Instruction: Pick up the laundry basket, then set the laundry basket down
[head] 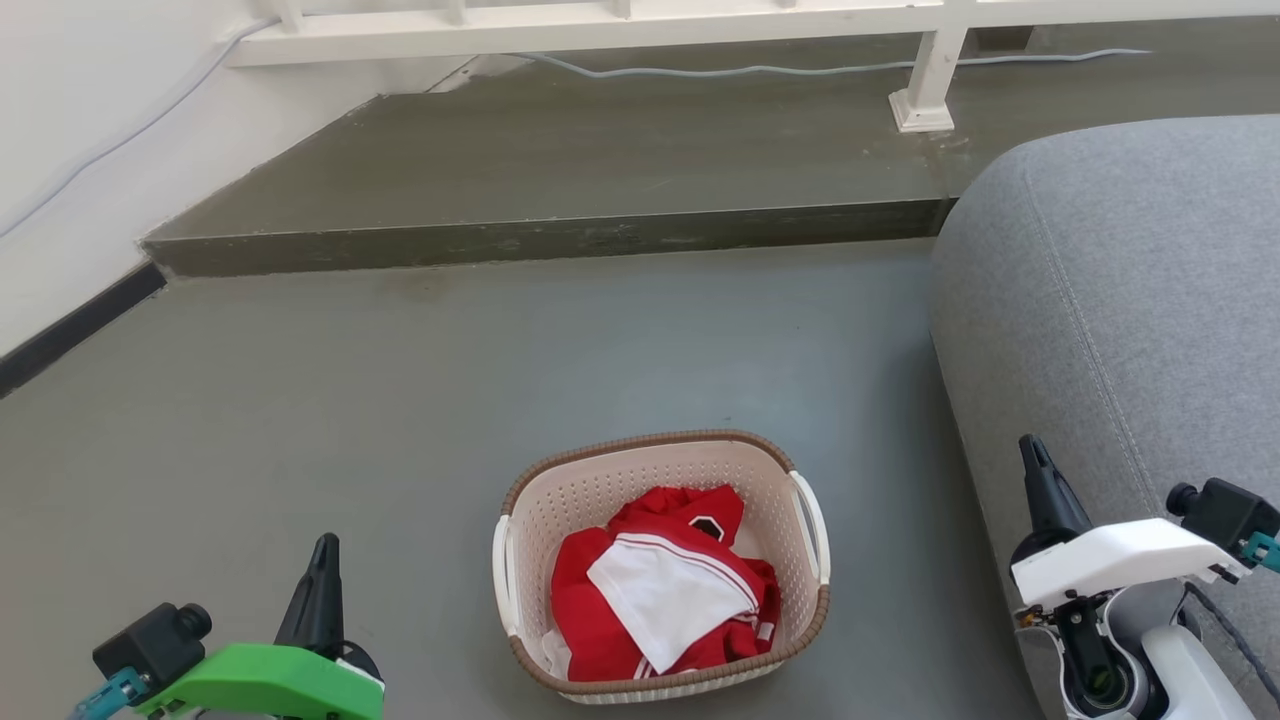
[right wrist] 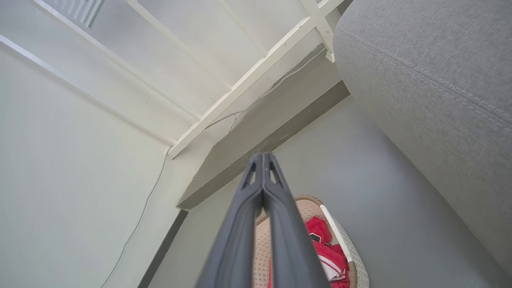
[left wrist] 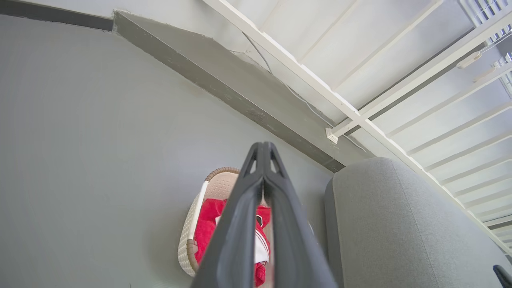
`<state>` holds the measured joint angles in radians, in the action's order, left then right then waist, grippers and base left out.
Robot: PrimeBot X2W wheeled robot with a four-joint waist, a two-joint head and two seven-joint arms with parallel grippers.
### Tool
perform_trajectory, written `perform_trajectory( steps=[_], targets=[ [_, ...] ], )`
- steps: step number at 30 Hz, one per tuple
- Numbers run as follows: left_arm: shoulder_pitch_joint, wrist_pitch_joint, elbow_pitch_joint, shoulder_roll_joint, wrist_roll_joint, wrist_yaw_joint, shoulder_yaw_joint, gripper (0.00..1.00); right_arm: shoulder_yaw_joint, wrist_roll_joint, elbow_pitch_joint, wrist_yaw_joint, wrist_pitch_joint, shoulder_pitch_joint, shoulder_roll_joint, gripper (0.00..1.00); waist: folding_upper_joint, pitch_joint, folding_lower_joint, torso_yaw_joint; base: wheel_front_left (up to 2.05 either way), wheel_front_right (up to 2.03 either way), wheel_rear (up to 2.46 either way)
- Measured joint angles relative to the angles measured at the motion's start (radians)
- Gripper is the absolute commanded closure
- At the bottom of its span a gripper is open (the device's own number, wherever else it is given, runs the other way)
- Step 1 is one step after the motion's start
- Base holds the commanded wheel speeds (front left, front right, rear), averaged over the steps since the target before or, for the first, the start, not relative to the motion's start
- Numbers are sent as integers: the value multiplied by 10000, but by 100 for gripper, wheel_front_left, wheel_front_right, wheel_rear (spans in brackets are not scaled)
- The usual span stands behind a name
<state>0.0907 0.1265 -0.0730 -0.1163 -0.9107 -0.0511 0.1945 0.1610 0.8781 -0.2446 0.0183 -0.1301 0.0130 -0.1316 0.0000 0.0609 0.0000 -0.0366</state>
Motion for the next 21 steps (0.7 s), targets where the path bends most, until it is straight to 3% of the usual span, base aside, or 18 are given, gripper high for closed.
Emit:
perform_trajectory(
  steps=[21],
  targets=[
    [-379, -525, -512, 2, -2592, 523, -566, 100, -761, 2577, -13, -405, 623, 66, 102, 100, 0, -191, 0, 121, 0, 0, 0]
  ],
)
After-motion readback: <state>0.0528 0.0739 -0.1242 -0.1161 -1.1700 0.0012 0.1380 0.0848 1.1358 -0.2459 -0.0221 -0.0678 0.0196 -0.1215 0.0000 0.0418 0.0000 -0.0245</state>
